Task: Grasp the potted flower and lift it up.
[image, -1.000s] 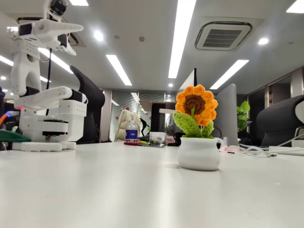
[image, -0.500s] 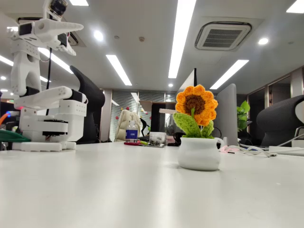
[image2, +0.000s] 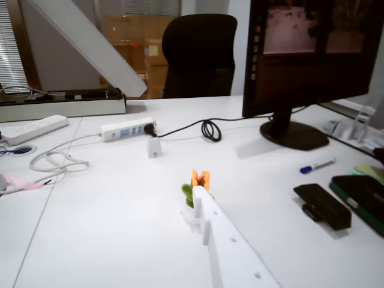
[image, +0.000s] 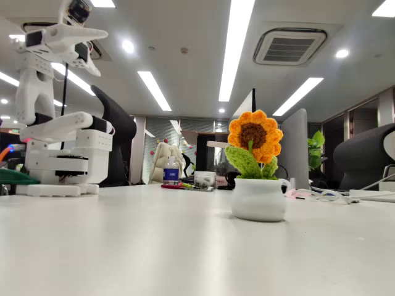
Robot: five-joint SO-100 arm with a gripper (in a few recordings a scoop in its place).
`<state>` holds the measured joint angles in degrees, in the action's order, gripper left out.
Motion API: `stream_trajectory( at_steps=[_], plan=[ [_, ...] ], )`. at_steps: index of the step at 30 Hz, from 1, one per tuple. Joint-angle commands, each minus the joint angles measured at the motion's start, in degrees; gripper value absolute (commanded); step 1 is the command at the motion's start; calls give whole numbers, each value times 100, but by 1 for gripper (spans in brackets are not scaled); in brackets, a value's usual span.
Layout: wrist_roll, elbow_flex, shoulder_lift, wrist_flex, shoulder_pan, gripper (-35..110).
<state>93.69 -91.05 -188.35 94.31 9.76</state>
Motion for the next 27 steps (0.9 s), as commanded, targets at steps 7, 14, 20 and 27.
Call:
stream_trajectory(
  at_steps=[7, 14, 20, 27],
  plan=[
    [378, -571, -53, -26, 677, 99],
    [439, -677, -53, 105, 1011, 99],
    [413, -888, -53, 53, 1213, 99],
    [343, -914, 360, -97, 1248, 99]
  ],
)
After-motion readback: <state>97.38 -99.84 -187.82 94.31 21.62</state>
